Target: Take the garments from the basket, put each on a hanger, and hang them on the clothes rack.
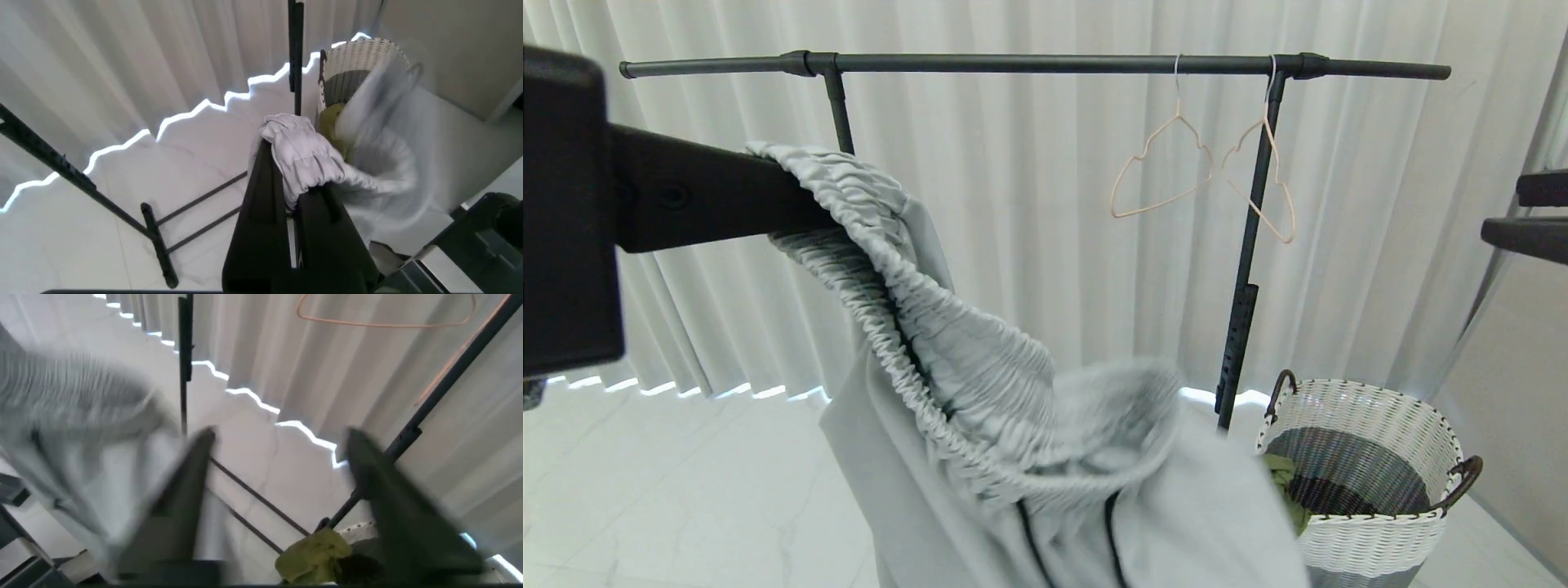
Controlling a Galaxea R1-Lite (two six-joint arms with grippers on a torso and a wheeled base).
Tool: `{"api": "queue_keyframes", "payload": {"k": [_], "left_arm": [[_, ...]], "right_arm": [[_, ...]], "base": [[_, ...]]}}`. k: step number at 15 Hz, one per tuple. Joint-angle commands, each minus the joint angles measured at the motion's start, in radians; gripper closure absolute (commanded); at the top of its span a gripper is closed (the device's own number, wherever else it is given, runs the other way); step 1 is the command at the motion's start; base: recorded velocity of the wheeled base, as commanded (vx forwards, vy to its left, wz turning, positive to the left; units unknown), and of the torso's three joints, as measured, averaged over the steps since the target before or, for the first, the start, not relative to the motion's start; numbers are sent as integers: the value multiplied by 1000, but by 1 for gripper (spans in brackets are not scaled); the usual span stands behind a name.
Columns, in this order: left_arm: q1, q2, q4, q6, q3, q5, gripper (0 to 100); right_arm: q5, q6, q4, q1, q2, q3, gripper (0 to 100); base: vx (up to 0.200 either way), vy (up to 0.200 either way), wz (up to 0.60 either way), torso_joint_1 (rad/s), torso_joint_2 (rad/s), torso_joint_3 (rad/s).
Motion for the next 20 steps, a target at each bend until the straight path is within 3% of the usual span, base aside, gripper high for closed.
{"api": "queue_keyframes", "payload": {"k": [1,3,5,7,12,16,20], "left_arm": [[1,5,-3,-1,1,12,100],[2,0,-3,12,7,47,100],[48,-36,-3,125,68,119,100],[134,-78,-3,200,139,124,100],[160,-177,-4,213,259,124,100],[191,-185,-6,208,274,121,100],[194,-188,-6,208,282,116,100]], "right_arm": [[3,-1,1,1,-30,29,0],[-1,-1,13,-1,-53,52,0],[-35,-1,161,-25,-69,35,0],[-92,6,240,-101,-58,14,0],[-103,-77,332,-305,-59,49,0],[-107,-123,340,-314,-67,86,0],[-142,-132,342,-317,-75,100,0]], "base": [[0,0,0,0,0,0],[0,0,0,0,0,0],[0,0,0,0,0,0],[0,0,0,0,0,0],[0,0,0,0,0,0],[0,0,0,0,0,0],[200,0,0,-7,-1,4]]}}
